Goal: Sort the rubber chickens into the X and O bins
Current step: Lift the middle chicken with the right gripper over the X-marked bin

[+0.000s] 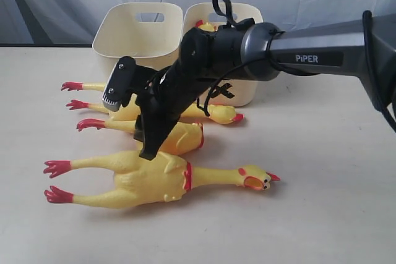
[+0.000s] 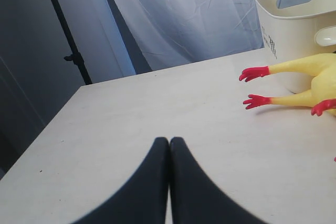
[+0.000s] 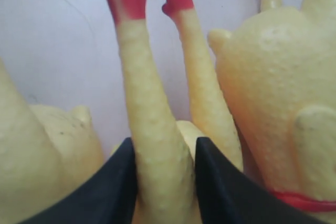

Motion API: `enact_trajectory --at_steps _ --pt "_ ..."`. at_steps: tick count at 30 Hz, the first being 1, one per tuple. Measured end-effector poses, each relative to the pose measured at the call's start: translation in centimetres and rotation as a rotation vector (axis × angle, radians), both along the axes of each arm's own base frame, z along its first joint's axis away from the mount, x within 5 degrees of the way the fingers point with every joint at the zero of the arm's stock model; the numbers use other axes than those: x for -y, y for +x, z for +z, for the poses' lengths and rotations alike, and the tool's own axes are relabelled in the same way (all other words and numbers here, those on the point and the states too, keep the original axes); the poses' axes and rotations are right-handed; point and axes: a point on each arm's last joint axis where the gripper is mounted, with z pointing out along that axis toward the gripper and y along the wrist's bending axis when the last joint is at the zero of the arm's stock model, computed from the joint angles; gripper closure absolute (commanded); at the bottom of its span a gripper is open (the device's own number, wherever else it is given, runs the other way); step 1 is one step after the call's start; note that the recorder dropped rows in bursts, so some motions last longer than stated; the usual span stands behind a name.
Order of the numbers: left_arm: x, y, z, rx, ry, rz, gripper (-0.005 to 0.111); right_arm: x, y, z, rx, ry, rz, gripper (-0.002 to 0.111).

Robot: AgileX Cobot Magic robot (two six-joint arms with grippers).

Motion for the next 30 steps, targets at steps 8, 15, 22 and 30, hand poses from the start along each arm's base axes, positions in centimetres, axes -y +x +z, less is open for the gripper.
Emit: enact_trajectory --at_steps 8,15,22,30 --pt "0.0 0.0 0.0 0.000 0.000 0.000 0.107 0.4 -0.7 3.1 0.011 0.025 0.023 0.109" --pt "0.0 0.0 0.0 0.000 0.000 0.000 0.107 0.8 -1.2 6.4 0.072 0.078 0.019 0.109" --pt "0.0 0.0 0.0 0.000 0.001 0.000 0.107 1.3 -1.3 9.9 0.175 0.164 -0.024 0.109" --pt "0.0 0.0 0.0 -0.001 0.005 0.000 0.107 2.0 0.1 14.7 0.310 0.449 -0.314 0.109"
